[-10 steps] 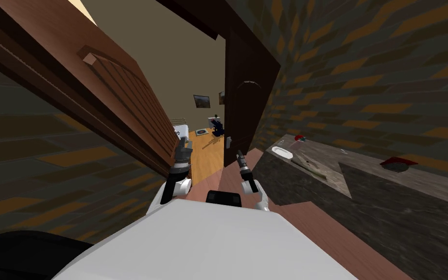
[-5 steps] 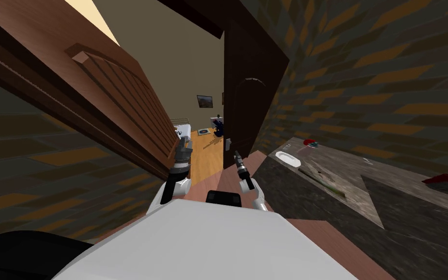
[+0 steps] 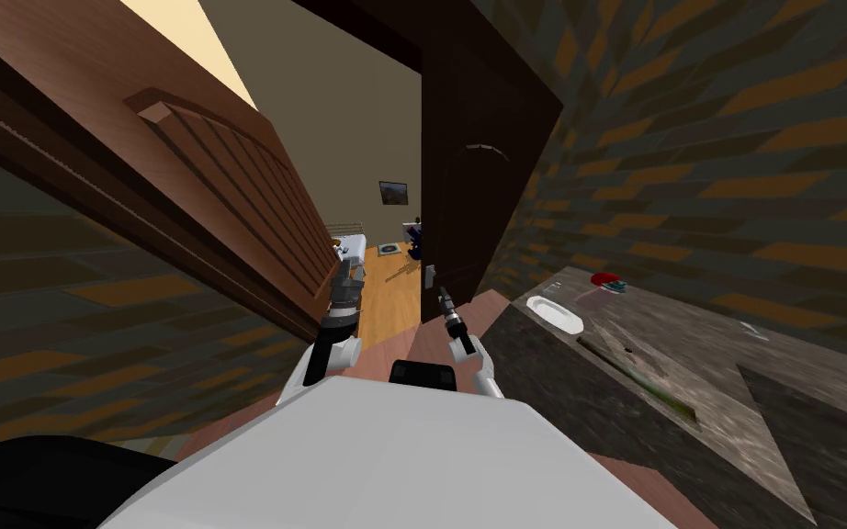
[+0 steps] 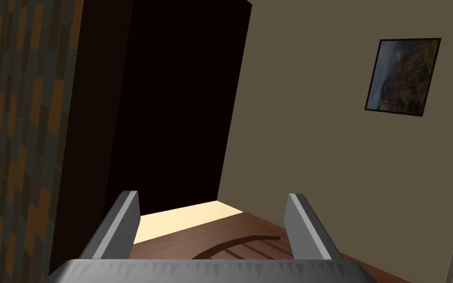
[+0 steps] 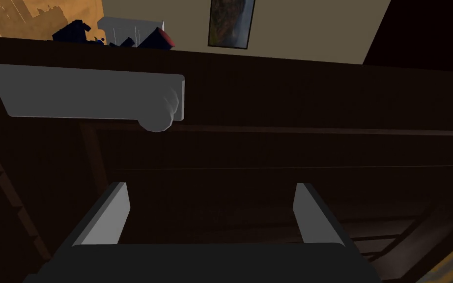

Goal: Push the door open

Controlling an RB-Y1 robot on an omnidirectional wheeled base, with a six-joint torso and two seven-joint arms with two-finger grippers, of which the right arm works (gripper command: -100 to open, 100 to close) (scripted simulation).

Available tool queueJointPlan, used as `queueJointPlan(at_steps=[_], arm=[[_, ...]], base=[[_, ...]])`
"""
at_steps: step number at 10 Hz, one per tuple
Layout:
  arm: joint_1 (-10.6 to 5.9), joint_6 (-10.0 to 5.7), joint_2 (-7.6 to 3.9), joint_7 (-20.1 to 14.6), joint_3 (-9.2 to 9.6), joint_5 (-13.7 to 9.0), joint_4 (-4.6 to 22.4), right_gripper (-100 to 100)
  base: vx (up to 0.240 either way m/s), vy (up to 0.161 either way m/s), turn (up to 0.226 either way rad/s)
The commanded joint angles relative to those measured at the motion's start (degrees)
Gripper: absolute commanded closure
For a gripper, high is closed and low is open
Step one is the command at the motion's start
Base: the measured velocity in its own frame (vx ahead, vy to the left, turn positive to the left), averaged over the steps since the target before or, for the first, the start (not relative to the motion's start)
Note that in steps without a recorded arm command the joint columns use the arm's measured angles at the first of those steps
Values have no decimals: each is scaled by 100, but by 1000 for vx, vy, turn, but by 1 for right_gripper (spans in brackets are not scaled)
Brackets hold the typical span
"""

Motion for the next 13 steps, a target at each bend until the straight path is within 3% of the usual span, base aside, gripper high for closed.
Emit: queueJointPlan(at_steps=[1,8,9,13], arm=[[-69,101,54,-33,71,17,109,-100],[-498,365,256,-258,343,42,858,-100],[-454,369,222,-243,325,38,751,-100],[-534,322,183,-225,245,21,913,-100]], base=[[144,-149,108],[127,-158,124],[41,-71,30],[168,65,26]])
